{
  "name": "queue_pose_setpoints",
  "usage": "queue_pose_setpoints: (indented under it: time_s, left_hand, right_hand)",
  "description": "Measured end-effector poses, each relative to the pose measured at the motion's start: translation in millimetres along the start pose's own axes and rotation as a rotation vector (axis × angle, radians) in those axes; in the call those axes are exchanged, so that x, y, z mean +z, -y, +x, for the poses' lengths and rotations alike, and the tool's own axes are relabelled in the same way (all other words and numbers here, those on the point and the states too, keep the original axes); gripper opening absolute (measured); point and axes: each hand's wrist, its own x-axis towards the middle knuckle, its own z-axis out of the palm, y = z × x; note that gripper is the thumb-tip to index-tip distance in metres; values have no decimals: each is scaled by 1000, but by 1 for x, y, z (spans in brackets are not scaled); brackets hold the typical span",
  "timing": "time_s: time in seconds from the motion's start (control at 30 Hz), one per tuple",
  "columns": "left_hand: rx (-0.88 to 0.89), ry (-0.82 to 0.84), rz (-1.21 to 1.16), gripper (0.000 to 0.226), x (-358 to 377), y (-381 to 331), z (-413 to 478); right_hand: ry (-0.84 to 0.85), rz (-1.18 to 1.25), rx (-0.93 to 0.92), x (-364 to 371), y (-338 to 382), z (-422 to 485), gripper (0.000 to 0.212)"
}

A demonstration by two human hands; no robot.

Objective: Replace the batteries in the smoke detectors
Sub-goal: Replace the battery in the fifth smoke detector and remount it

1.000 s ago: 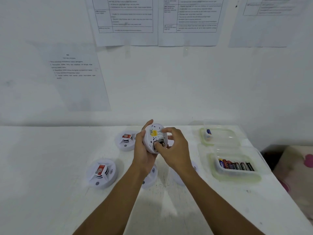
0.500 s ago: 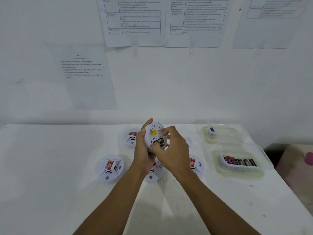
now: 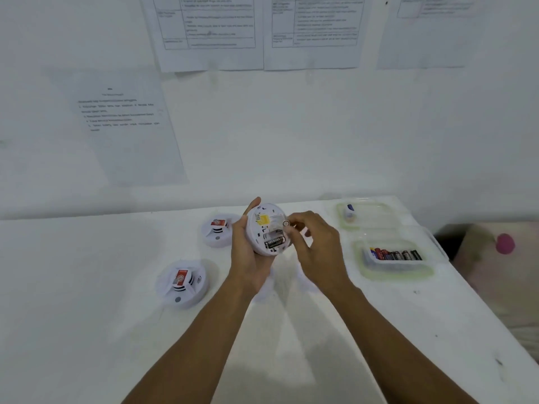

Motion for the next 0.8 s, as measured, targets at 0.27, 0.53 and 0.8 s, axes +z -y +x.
queue_pose_setpoints:
  time_s: [0.27,0.53,0.8]
  left_hand:
    - [-41,24,-7,35,53,63,4]
    - [-57,-14,52,41,85,115,8]
    - [-55,-56,36,42,91,139,12]
  right_hand:
    - [130,-342,229,-138,-93,8,7]
    - [453,-691,476,-196,-156,21,15]
    - [511,-804,402,-200,-166,18,15]
